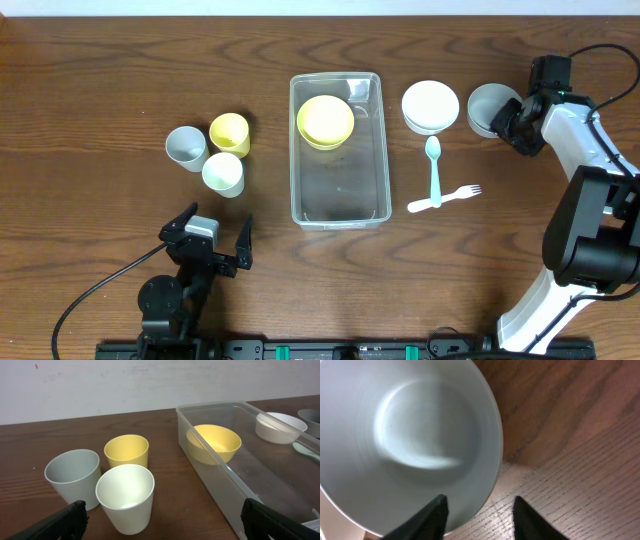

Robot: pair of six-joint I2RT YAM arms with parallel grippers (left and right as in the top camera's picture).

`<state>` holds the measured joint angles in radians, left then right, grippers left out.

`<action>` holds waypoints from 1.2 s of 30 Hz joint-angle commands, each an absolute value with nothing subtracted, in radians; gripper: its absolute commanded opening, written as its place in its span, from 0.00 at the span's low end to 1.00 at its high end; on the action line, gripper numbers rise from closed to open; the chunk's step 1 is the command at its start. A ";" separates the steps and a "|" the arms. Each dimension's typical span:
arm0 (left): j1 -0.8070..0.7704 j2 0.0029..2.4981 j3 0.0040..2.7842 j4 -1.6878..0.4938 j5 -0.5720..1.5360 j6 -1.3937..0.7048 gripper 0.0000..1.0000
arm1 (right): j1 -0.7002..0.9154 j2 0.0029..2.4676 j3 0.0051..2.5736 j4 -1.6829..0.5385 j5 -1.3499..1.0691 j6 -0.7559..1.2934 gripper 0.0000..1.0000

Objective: Pack container
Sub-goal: 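Move the right gripper to the grey bowl and grasp its rim, then lift the grey bowl and set it into the yellow bowl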

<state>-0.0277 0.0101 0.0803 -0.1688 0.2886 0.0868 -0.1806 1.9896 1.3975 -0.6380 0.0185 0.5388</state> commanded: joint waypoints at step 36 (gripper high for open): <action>-0.023 0.004 0.062 -0.193 0.300 0.101 0.98 | -0.213 1.649 1.429 -0.686 -0.168 0.405 0.01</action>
<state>-0.0277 0.0101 0.0803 -0.1688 0.2886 0.0868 -0.2295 1.7508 1.3998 -0.6933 -0.0597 0.4564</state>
